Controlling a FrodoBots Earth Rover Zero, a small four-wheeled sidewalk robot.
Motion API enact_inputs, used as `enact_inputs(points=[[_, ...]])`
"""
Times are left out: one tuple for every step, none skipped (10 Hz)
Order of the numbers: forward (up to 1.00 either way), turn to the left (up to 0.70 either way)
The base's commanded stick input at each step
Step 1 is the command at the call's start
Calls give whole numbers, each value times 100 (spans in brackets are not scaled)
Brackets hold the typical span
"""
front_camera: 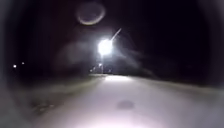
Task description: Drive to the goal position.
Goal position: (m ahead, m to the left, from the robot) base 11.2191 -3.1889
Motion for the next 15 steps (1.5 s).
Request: enact_inputs(points=[[45, 0], [45, 0], [53, 0], [69, 0], [70, 0], [70, 0], [70, 0], [70, 0], [70, 0], [70, 0], [70, 0], [70, 0], [70, 0], [70, 0], [70, 0]])
